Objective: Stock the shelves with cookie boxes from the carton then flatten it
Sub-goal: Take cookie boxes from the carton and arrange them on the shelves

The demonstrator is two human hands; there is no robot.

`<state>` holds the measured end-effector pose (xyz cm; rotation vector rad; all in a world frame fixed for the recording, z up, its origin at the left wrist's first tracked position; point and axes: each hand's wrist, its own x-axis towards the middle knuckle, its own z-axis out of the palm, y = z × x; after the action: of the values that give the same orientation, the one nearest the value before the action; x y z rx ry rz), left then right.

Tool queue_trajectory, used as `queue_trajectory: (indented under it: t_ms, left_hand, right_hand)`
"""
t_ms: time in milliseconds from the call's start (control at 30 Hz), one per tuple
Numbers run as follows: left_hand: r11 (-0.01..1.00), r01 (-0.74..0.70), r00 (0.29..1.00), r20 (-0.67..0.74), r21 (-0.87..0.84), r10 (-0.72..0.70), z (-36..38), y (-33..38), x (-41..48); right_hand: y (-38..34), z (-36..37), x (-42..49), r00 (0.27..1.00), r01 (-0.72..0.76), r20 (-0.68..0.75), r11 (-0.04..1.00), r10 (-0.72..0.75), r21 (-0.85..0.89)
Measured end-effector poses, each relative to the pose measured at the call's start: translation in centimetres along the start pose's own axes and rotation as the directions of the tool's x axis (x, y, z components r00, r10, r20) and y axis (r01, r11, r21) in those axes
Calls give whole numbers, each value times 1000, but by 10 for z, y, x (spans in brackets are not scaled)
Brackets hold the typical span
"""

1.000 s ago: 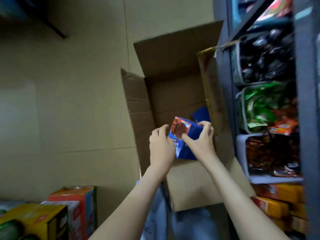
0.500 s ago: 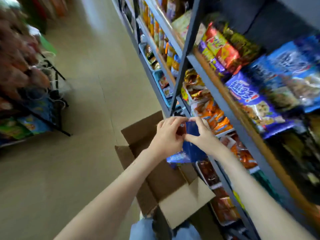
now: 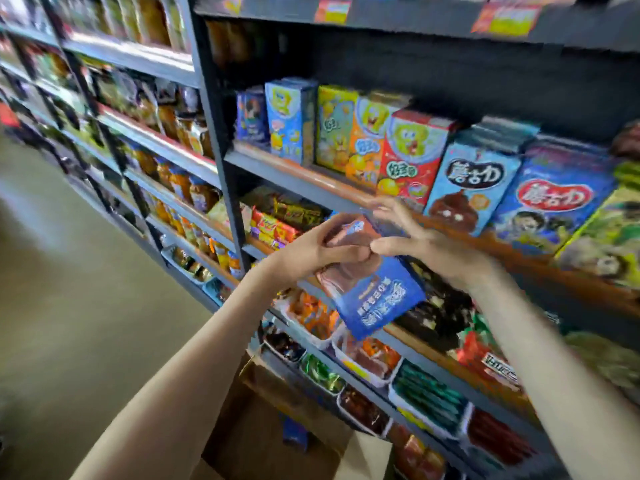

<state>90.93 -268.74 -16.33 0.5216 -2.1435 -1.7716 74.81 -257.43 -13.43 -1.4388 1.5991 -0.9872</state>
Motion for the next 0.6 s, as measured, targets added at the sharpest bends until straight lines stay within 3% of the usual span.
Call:
queue_trajectory:
  t_ms: [67,167,267,367,500,600]
  left_hand:
    - [988,-74,997,-35,-134,70,15,17,8]
    - [921,-164,986,-69,-353,149,40,46,19]
    - [812,-278,961,-148,-514,235,71,81,31]
    - [648,-437,899,-324,-624,294,99,113,50]
    - [503,-511,854,-478,-697,206,134,144,73]
    - [476,-514,847,-511,-713,149,150,160,77]
  right_hand:
    - [-14,-23,-17,994,65,-91,998,-64,7]
    - [-32,-62,-49,966,129,-244,973,-80,193]
    - [-43,-102,-85,934,244,-336,907,-123,345]
    - [-49,-123,-108,910,322,-371,879,-185,352]
    - [-58,-124,-117,881,318,-426,924,-205,214]
    - [-66,-117,-112,808,406,-550,876,-211,261]
